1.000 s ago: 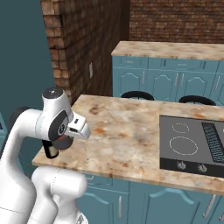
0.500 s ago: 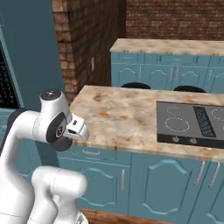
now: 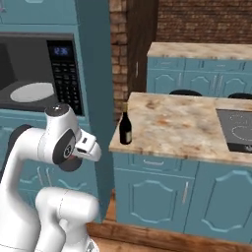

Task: Place the microwavable item in the microwave. Then, close the microwave door and press the start button.

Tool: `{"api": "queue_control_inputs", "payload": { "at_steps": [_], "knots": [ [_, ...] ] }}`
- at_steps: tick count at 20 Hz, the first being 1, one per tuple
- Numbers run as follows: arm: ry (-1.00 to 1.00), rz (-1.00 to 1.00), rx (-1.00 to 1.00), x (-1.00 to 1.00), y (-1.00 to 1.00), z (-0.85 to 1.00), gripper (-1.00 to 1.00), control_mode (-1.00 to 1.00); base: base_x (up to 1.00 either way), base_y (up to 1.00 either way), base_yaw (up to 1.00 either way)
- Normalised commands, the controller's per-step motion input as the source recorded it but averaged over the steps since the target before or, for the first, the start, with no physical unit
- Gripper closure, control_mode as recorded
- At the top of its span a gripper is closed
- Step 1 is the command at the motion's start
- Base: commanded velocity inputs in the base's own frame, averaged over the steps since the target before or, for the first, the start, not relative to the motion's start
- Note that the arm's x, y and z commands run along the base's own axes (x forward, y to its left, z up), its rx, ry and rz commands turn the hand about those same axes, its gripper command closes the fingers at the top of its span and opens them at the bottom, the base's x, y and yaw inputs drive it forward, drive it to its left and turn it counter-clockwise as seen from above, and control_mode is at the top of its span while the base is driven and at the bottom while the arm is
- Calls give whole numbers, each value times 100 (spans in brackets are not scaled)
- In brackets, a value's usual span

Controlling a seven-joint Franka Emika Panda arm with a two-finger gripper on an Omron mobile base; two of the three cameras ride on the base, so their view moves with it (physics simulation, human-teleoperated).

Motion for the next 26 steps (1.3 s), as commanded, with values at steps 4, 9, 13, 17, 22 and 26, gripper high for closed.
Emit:
{"api": "queue_control_inputs", "payload": {
  "at_steps": [4, 9, 13, 17, 22, 26],
  "knots": [
    [0, 0, 0, 0, 0, 0, 100, 100, 20, 98, 14],
    [0, 0, 0, 0, 0, 0, 100, 100, 46, 48, 35],
    [0, 0, 0, 0, 0, 0, 100, 100, 49, 2, 35],
    [0, 0, 0, 0, 0, 0, 100, 100, 45, 9, 36],
    [0, 0, 0, 0, 0, 0, 100, 100, 10, 8, 20],
    [0, 0, 0, 0, 0, 0, 100, 100, 23, 19, 6]
  ]
}}
